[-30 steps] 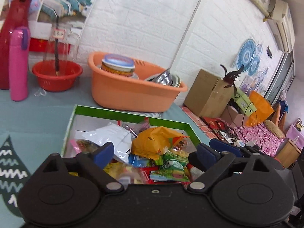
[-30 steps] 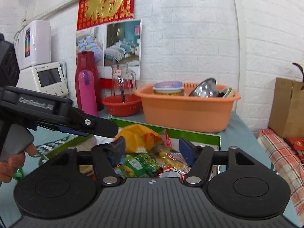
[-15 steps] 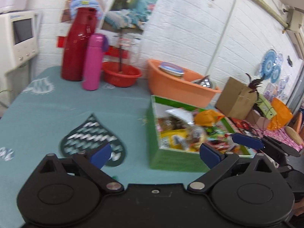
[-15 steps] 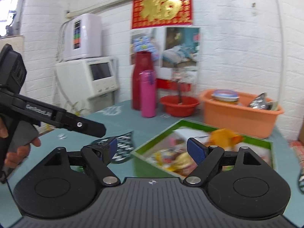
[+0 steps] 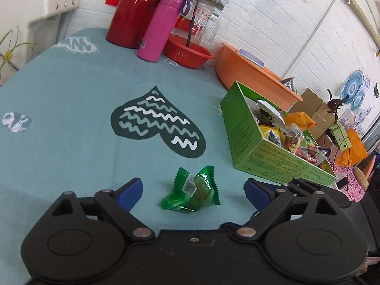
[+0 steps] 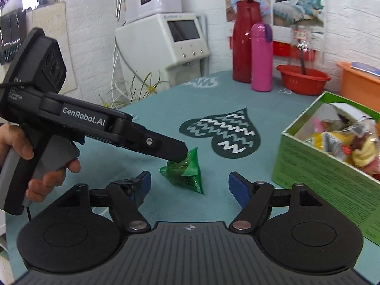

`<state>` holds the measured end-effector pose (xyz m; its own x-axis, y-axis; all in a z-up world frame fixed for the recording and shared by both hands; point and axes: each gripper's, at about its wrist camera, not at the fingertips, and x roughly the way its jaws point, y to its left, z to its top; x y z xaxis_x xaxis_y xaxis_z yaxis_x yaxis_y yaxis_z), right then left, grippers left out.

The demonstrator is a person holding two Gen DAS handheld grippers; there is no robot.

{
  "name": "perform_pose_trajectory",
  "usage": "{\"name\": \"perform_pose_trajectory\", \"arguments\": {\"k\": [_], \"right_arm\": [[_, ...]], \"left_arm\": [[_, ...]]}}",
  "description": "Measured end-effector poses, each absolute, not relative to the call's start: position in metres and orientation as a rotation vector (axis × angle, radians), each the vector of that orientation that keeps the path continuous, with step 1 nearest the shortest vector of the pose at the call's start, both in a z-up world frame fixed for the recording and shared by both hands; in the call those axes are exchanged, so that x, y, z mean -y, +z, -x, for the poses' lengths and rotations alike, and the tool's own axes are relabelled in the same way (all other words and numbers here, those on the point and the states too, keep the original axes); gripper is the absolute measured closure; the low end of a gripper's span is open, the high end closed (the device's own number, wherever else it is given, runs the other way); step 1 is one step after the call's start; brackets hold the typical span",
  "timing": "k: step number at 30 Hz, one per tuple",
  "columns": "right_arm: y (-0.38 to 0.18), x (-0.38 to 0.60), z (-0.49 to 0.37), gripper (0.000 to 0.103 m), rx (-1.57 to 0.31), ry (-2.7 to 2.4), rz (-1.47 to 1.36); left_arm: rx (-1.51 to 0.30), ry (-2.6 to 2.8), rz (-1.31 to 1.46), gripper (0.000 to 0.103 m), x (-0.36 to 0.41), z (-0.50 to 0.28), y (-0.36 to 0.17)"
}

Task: Organize snacks
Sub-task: 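Move the left tool back and grasp the green-wrapped candy, then carry the green candy into the green box and open the left gripper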

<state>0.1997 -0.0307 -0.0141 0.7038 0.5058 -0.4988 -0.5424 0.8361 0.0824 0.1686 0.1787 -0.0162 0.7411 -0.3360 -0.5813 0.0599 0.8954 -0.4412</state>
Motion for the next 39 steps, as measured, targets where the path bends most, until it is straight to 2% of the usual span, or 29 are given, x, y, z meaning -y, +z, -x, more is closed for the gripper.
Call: {"name": "perform_pose_trajectory", "arguments": {"k": [5,6,7,8,9,10,13,19,28,39], "right_arm": [[-0.027,0.02,-0.216,0.0,-0.569,0.587,0.077],[-0.029,0.018,-0.22,0.003,-0.575,0.582,0.081],[-0.031,0.016,-0.222,0.008,-0.579,0.575,0.085],[-0.032,0.015,-0.223,0.011,-0.588,0.569,0.089],[-0.031,0.015,-0.223,0.033,-0.577,0.566,0.089],[-0.03,0.015,-0.224,0.04,-0.58,0.569,0.089],[-0.031,0.015,-0.22,0.041,-0.579,0.554,0.106],[-0.026,0.032,-0.207,0.042,-0.559,0.528,0.068],[0.005,0.094,-0.174,0.042,-0.41,0.421,-0.001],[0.036,0.195,-0.155,0.042,-0.254,0.214,-0.036]], "left_arm": [[-0.728,-0.264,0.427,0.0,-0.182,-0.177,-0.028],[-0.715,-0.268,0.421,0.0,-0.182,-0.177,-0.029],[-0.715,-0.271,0.416,0.008,-0.181,-0.178,-0.03],[-0.717,-0.279,0.413,0.032,-0.181,-0.179,-0.031],[-0.721,-0.281,0.414,0.047,-0.18,-0.18,-0.032],[-0.72,-0.279,0.408,0.047,-0.179,-0.179,-0.033],[-0.723,-0.288,0.403,0.047,-0.174,-0.177,-0.033],[-0.709,-0.312,0.365,0.047,-0.151,-0.17,-0.019],[-0.62,-0.412,0.237,0.047,-0.076,-0.173,0.03],[-0.571,-0.587,0.111,0.046,0.046,-0.232,0.07]]}}
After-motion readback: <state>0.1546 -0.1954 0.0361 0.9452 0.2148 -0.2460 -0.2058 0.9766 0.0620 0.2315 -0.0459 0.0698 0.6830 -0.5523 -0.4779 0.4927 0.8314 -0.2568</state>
